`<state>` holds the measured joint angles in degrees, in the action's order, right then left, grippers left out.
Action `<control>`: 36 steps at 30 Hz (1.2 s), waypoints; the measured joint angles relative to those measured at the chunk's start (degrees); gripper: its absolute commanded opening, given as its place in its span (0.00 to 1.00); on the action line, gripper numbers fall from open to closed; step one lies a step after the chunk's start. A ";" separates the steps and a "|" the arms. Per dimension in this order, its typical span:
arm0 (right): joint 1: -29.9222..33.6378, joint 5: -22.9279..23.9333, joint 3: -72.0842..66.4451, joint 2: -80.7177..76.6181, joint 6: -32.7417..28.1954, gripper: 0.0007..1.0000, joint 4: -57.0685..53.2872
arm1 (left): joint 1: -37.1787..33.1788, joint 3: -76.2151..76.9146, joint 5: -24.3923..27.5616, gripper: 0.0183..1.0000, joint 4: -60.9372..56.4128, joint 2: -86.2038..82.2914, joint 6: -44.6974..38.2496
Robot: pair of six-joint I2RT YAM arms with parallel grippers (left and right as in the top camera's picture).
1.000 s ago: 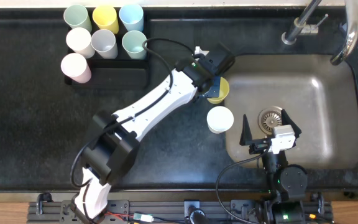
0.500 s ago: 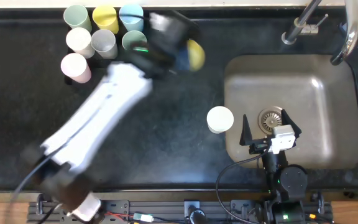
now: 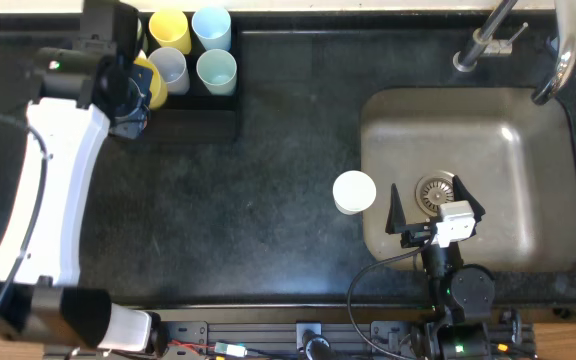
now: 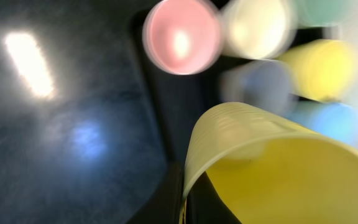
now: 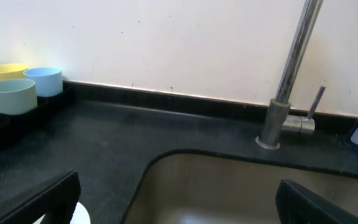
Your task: Store Cups
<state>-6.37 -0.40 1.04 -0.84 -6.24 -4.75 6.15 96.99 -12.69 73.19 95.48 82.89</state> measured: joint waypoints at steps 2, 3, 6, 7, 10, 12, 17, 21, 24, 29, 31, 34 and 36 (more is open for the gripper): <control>0.00 0.02 0.00 0.00 -0.02 1.00 0.02 | -0.28 -1.51 0.48 0.02 0.13 1.90 1.84; 0.00 0.02 0.00 0.00 0.00 1.00 -0.02 | -0.31 -2.16 0.61 0.02 0.09 2.93 2.58; 0.00 0.02 0.00 0.00 0.00 1.00 0.00 | -0.26 -2.95 1.05 0.02 0.07 5.46 3.85; 0.00 0.02 0.00 0.00 0.02 1.00 0.00 | -0.26 -2.97 1.18 0.02 -0.26 6.23 4.07; 0.00 0.04 0.00 0.00 0.02 1.00 0.00 | -0.26 -2.97 1.70 0.02 -1.29 8.33 4.24; 0.00 0.02 0.00 0.00 -0.02 1.00 0.00 | -0.26 -2.97 1.90 0.02 -1.92 9.57 4.24; 0.00 0.04 0.00 0.00 0.00 1.00 0.02 | -0.26 -2.97 2.23 0.02 -2.99 12.04 4.20; 0.00 0.02 0.00 0.00 0.00 1.00 0.02 | -0.26 -2.99 2.47 0.02 -4.90 13.92 4.15; 0.00 0.02 0.00 0.00 -0.02 1.00 0.02 | -0.26 -2.99 2.54 0.02 -6.01 15.56 4.15; 0.00 0.02 0.00 0.00 0.00 1.00 0.02 | -0.26 -2.99 2.58 0.25 -7.52 17.18 4.07; 0.00 0.00 0.00 0.00 -0.02 0.99 0.00 | -0.26 -2.99 2.58 0.52 -7.63 17.31 3.69; 0.00 0.00 0.00 0.00 0.00 1.00 0.00 | -0.26 -2.99 2.25 0.68 -7.82 17.11 3.19; 0.00 0.04 0.00 0.00 -0.02 1.00 0.00 | -0.26 -3.10 1.18 0.73 -8.74 16.11 2.43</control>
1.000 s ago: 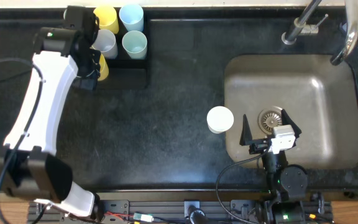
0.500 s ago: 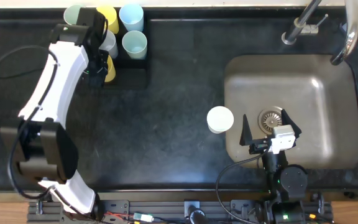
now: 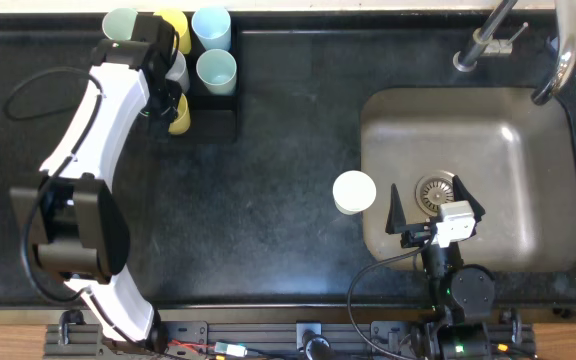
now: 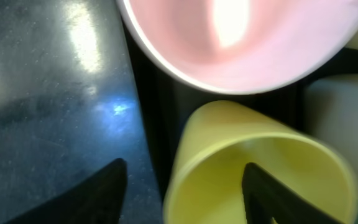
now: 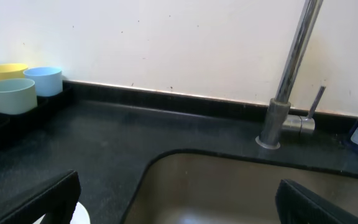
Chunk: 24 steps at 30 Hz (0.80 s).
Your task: Store Cups
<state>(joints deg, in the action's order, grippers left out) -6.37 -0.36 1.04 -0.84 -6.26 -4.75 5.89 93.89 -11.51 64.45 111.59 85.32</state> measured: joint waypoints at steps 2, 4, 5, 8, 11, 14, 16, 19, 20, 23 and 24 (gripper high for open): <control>0.00 -0.02 0.00 0.00 0.04 1.00 0.02 | 0.00 -0.44 -1.70 0.77 -0.63 -2.71 -1.31; 0.00 -0.02 0.00 0.00 0.02 1.00 0.00 | 0.02 -1.11 -4.02 0.80 -2.82 -7.80 -4.28; 0.00 -0.02 0.00 0.00 0.00 1.00 -0.02 | 0.02 -1.86 -5.20 0.81 -6.25 -11.39 -6.97; 0.00 -0.02 0.00 0.00 0.02 1.00 0.00 | 0.13 -7.43 -7.15 0.92 -26.99 -27.10 -23.06; 0.00 -0.02 0.00 0.00 0.02 1.00 0.00 | 0.13 -16.65 -4.35 1.00 -48.26 -44.83 -43.21; 0.00 0.00 0.00 0.00 0.02 1.00 -0.02 | 0.11 -28.33 -1.38 1.00 -58.99 -62.69 -59.49; 0.00 -0.02 0.00 0.00 0.02 1.00 0.13 | 0.00 -36.50 -0.44 1.00 -61.86 -71.47 -66.23; 0.00 -0.02 0.00 0.00 0.02 1.00 0.02 | -0.04 -50.99 1.20 1.00 -64.35 -79.67 -72.41; 0.00 -0.04 0.00 0.00 0.00 1.00 0.02 | -0.04 -56.04 2.08 1.00 -65.83 -81.50 -73.70; 0.00 -0.02 0.00 0.00 0.04 1.00 0.00 | -0.04 -70.40 4.98 1.00 -71.04 -87.60 -76.26; 0.00 0.00 0.00 0.00 0.02 1.00 -0.02 | -0.04 -74.44 5.86 1.00 -73.11 -90.16 -76.76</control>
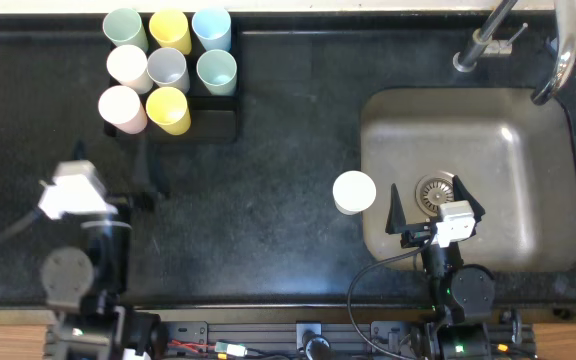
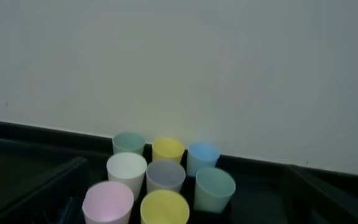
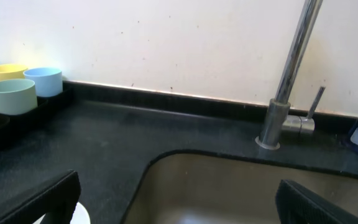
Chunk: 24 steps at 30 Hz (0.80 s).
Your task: Store Cups
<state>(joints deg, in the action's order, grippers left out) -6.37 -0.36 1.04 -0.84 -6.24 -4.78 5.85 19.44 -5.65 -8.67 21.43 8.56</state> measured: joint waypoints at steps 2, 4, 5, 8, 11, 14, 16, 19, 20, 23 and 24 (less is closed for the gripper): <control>0.00 -0.02 0.00 0.00 0.02 1.00 0.00 | 0.00 -6.88 1.66 1.00 -4.24 -5.49 -0.72; 0.00 -0.04 0.00 0.00 0.02 1.00 0.02 | 0.00 -12.17 3.04 1.00 -7.30 -10.47 -1.33; 0.00 0.00 0.00 0.00 0.00 1.00 0.02 | 0.00 -14.36 3.63 1.00 -7.91 -12.46 -1.53; 0.00 -0.02 0.00 0.00 0.02 1.00 0.04 | 0.00 -18.18 5.18 1.00 -2.62 -17.20 -1.73; 0.00 -0.02 0.00 0.00 -0.02 1.00 0.00 | 0.00 -18.97 6.23 1.00 2.95 -19.80 -1.73; 0.00 -0.02 0.00 0.00 0.00 1.00 0.02 | 0.00 -18.95 7.08 1.00 6.99 -20.68 -1.75; 0.00 -0.02 0.00 0.00 0.00 1.00 0.04 | 0.00 -18.97 7.37 1.00 11.10 -20.70 -1.75; 0.00 -0.02 0.00 0.00 0.00 1.00 0.02 | 0.00 -18.97 7.48 1.00 13.05 -20.70 -1.70; 0.00 -0.02 0.00 0.00 0.02 1.00 0.07 | 0.00 -18.97 7.61 1.00 13.03 -20.74 -1.73; 0.00 -0.02 0.00 0.00 0.00 1.00 0.02 | 0.00 -18.97 7.63 1.00 13.05 -20.74 -1.73; 0.00 -0.02 0.00 0.00 0.00 1.00 0.02 | 0.00 -18.97 7.63 1.00 13.05 -20.74 -1.73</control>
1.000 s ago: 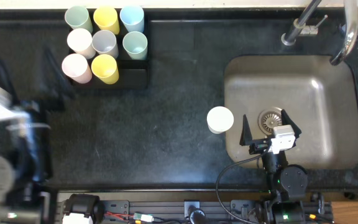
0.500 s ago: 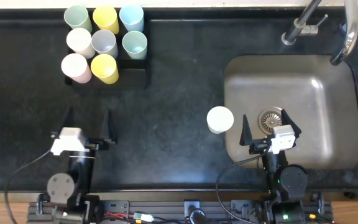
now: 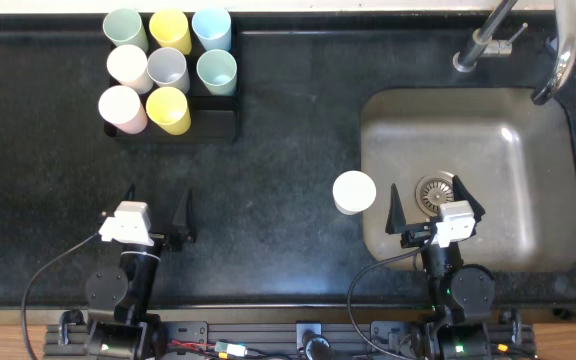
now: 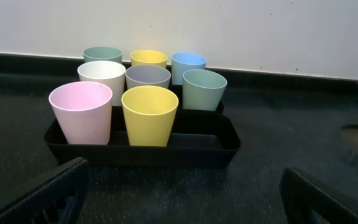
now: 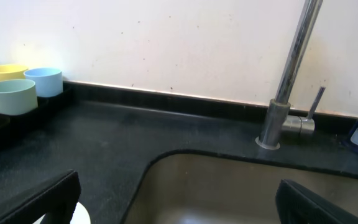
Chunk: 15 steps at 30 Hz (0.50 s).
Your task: Store Cups
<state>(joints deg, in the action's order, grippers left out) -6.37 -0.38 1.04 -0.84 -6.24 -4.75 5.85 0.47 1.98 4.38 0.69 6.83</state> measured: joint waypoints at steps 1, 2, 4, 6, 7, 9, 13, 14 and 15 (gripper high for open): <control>0.00 0.00 0.00 0.00 0.00 1.00 0.00 | 0.00 0.00 0.00 1.00 0.00 0.00 0.00; 0.00 0.00 0.00 0.00 0.00 1.00 0.04 | 0.00 0.00 0.00 1.00 0.00 0.00 0.00; 0.00 0.00 0.00 0.00 0.02 1.00 0.00 | 0.00 0.00 0.00 1.00 0.00 0.00 0.00; 0.00 0.02 0.00 0.00 0.00 1.00 0.02 | 0.00 0.00 0.00 1.00 0.00 0.00 0.00; 0.00 0.02 0.00 0.00 0.00 1.00 0.02 | 0.00 0.00 0.00 1.00 0.00 0.00 0.00; 0.00 0.00 0.00 0.00 0.00 1.00 0.00 | 0.00 0.00 0.00 1.00 0.00 0.00 0.00; 0.00 0.02 0.00 0.00 0.00 1.00 0.00 | 0.00 0.00 0.00 1.00 0.00 0.00 0.00; 0.00 0.00 0.00 0.00 0.00 1.00 0.00 | 0.00 0.00 0.00 1.00 0.00 0.00 0.00; 0.00 0.00 0.00 0.00 0.00 1.00 0.00 | 0.00 0.00 0.00 1.00 0.00 0.00 0.00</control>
<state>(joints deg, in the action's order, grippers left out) -6.37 -0.38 1.04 -0.84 -6.24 -4.75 5.85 0.47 1.98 4.38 0.69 6.83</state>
